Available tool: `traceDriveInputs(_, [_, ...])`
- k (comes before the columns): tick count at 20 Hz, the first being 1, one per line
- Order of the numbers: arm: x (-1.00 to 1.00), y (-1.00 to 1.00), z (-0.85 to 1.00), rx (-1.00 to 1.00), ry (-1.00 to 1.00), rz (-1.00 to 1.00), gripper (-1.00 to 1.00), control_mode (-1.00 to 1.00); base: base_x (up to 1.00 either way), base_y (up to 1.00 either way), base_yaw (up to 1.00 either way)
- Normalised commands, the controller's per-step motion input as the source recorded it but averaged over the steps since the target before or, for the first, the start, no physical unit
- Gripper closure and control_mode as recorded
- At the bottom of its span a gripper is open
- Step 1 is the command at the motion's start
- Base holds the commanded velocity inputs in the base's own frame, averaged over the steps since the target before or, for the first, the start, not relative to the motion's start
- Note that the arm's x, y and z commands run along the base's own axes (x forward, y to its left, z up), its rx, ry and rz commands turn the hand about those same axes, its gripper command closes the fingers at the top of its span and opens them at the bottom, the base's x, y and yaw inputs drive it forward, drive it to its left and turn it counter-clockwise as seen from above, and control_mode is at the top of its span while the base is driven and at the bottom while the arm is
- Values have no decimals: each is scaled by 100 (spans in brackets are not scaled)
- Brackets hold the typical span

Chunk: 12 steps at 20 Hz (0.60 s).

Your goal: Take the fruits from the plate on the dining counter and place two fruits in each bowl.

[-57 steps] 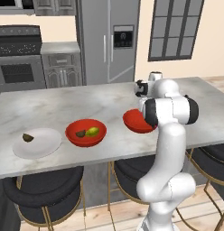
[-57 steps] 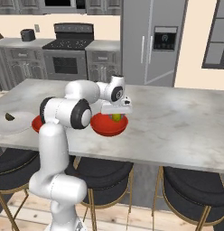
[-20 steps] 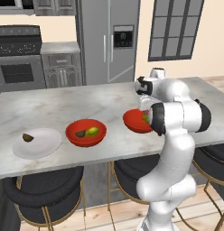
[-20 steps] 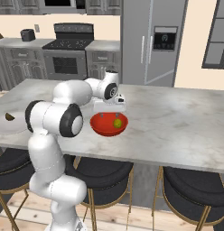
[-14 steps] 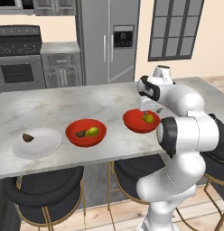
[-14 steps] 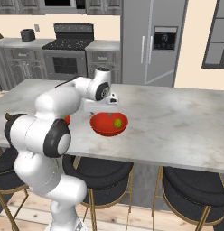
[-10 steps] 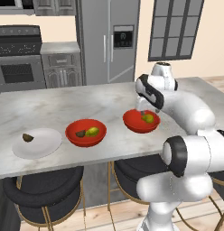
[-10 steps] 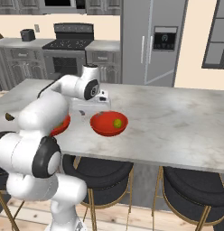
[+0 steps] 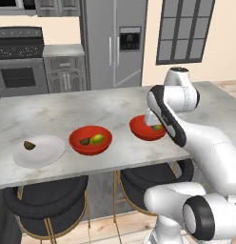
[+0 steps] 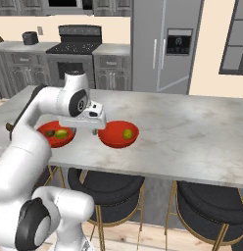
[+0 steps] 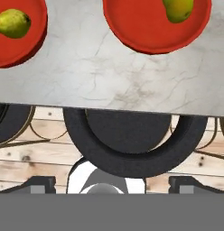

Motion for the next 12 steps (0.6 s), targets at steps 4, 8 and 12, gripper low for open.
traceDriveInputs(4, [-51, 1, -8, -6, 0, -4, -100, -100, 0, 0, 0])
traceDriveInputs(8, [0, 0, 0, 0, 0, 0, -100, -100, 0, 0, 0])
traceDriveInputs(12, [0, 4, 0, 0, 0, 0, -100, -100, 0, 0, 0])
